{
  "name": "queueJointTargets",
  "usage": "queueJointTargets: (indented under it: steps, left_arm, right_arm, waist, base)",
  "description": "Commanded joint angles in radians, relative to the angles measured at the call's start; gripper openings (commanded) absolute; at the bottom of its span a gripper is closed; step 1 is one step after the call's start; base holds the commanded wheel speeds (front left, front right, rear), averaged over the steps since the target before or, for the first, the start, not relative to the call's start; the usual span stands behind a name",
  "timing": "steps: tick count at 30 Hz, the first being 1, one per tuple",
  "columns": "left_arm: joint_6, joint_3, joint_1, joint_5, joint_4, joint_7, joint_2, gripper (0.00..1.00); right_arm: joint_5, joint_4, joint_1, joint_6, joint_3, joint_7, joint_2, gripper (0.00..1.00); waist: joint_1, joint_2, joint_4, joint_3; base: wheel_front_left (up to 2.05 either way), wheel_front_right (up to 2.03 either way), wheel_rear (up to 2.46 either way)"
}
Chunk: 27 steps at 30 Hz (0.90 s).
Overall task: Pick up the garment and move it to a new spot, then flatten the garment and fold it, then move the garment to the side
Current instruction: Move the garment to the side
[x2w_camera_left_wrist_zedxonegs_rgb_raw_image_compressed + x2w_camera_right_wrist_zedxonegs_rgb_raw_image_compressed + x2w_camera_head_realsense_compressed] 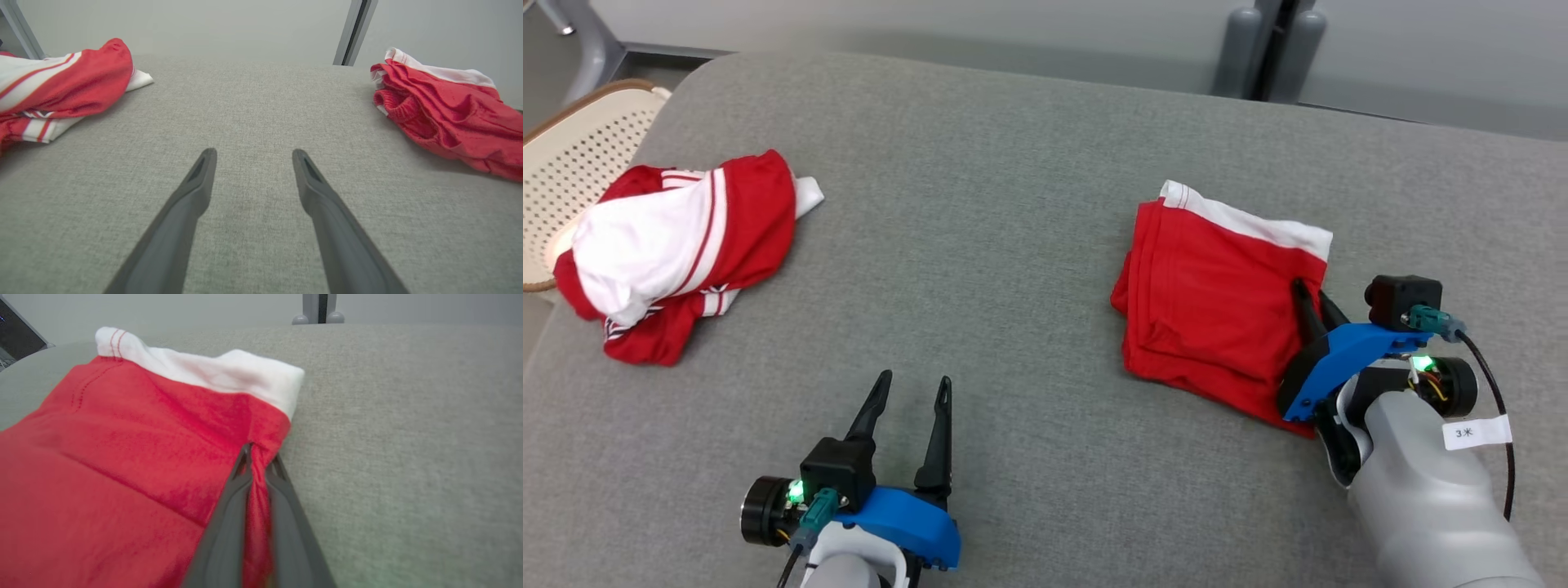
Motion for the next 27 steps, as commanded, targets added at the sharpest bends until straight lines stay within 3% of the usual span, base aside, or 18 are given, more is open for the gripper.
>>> queueJointTargets:
  steps: [1, 10, 17, 22, 27]
  left_arm:
    - [-0.004, -0.003, -0.015, 0.010, -0.008, -0.003, 0.000, 1.00]
    - [-0.028, -0.015, -0.035, 0.015, -0.027, -0.003, 0.000, 1.00]
    - [-0.047, -0.079, -0.053, 0.044, -0.024, -0.003, 0.001, 1.00]
    - [-0.066, -0.140, -0.038, 0.080, -0.017, -0.003, 0.002, 1.00]
    - [-0.071, -0.157, -0.030, 0.074, -0.009, -0.003, 0.001, 1.00]
  right_arm:
    - [0.020, -0.033, 0.008, -0.001, 0.001, -0.005, -0.008, 0.00]
    - [0.127, -0.147, 0.124, -0.001, 0.118, -0.005, -0.007, 0.00]
    - [0.181, -0.218, 0.194, -0.001, 0.162, -0.005, -0.005, 0.00]
    - [0.205, -0.257, 0.220, -0.001, 0.189, -0.005, -0.005, 0.00]
    - [0.202, -0.270, 0.224, -0.001, 0.186, -0.005, -0.006, 0.00]
  waist:
    - [-0.0001, 0.0000, -0.037, -0.017]
    - [-0.0001, 0.0000, -0.292, -0.064]
    - [-0.0001, 0.0000, -0.481, -0.068]
    - [-0.0001, 0.0000, -0.583, -0.054]
    - [-0.0001, 0.0000, -0.633, -0.047]
  base:
    - [0.00, 0.00, 0.00]
    - [0.00, 0.00, 0.00]
    - [0.00, 0.00, 0.00]
    - [0.00, 0.00, 0.00]
    - [0.00, 0.00, 0.00]
